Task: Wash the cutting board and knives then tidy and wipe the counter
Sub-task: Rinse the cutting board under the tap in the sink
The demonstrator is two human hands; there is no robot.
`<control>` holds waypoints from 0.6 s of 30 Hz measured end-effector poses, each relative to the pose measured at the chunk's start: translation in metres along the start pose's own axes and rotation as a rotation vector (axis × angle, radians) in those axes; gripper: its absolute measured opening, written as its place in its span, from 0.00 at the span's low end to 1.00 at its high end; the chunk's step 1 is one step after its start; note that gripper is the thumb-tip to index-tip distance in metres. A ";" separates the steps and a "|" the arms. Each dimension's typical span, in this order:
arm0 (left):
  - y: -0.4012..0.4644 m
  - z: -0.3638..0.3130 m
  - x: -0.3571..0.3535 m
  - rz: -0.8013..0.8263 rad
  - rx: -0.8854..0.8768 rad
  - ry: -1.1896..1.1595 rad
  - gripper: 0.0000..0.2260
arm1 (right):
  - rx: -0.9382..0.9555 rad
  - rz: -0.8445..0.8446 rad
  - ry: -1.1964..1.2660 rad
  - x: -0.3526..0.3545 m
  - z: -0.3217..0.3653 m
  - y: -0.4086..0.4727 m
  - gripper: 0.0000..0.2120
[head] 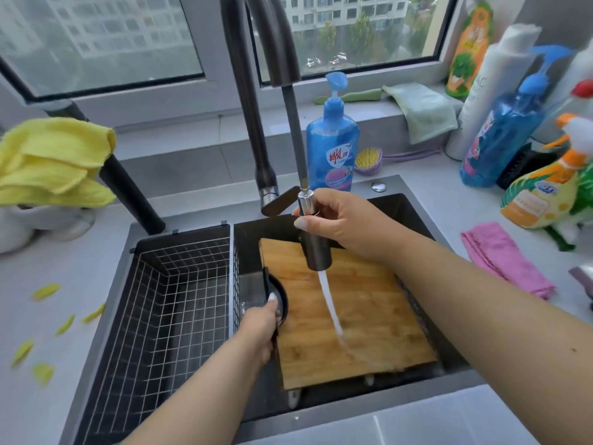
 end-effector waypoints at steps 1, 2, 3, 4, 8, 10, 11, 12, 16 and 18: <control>-0.005 -0.006 0.002 0.017 -0.029 0.042 0.17 | 0.008 0.003 -0.006 -0.002 0.004 0.001 0.12; -0.010 -0.014 0.006 0.021 -0.065 0.100 0.18 | 0.012 0.000 -0.009 -0.005 0.007 0.003 0.12; -0.015 -0.021 0.010 0.029 -0.094 0.159 0.19 | 0.007 -0.009 -0.011 -0.009 0.010 0.007 0.12; -0.016 -0.026 0.015 0.037 -0.123 0.221 0.20 | -0.009 -0.024 -0.014 -0.012 0.011 0.011 0.12; -0.021 -0.042 0.034 0.086 -0.230 0.352 0.13 | -0.064 -0.098 -0.083 -0.009 0.011 0.028 0.12; -0.027 -0.045 0.036 0.139 -0.224 0.320 0.08 | -0.054 -0.083 -0.126 -0.007 0.015 0.033 0.11; -0.029 -0.046 0.036 0.158 -0.214 0.308 0.06 | -0.046 -0.068 -0.135 -0.009 0.019 0.035 0.10; -0.030 -0.046 0.037 0.173 -0.201 0.296 0.05 | -0.040 -0.060 -0.130 -0.012 0.021 0.037 0.09; -0.031 -0.045 0.040 0.217 -0.175 0.279 0.07 | -0.056 -0.134 -0.067 -0.023 0.027 0.052 0.14; -0.035 -0.046 0.040 0.228 -0.179 0.262 0.07 | -0.079 -0.177 -0.029 -0.024 0.027 0.058 0.15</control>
Point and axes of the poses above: each hand's wrist, its own y-axis towards the middle knuckle, its own x-axis out of the back of the hand, z = x × y, the point moved 5 cm from there along y, towards the middle knuckle, and after that the axes turned 13 degrees about -y, right-handed, at the moved point
